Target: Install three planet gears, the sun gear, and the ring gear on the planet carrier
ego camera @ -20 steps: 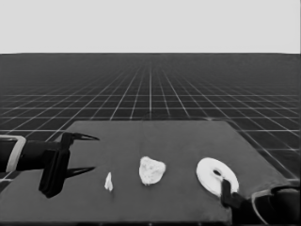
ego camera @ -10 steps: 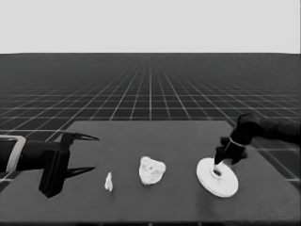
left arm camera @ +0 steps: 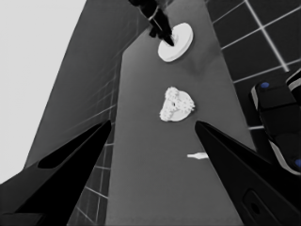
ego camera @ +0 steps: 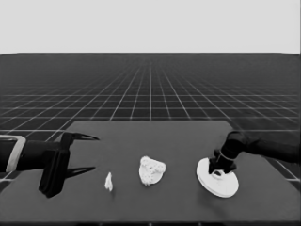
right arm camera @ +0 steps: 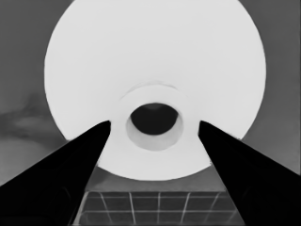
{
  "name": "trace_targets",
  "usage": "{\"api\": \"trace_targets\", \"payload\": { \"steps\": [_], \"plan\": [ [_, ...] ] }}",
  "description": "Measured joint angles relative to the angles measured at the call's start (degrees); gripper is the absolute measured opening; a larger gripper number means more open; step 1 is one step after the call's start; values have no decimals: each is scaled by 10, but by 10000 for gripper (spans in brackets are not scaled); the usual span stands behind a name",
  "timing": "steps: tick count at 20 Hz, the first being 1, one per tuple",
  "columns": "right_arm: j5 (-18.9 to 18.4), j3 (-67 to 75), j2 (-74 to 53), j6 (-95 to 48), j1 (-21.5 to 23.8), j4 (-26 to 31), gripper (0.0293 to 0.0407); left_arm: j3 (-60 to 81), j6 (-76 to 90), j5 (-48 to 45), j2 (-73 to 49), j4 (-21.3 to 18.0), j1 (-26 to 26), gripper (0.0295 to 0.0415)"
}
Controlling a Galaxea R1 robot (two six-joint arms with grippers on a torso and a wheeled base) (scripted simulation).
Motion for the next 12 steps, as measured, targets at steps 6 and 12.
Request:
{"api": "trace_targets", "payload": {
  "steps": [6,12],
  "plan": [
    [3,-4,2,-1,-4,-3,348,0,0,0,0,0,0,385],
    [4,-4,2,-1,-4,-3,348,0,0,0,0,0,0,385]
  ]
}}
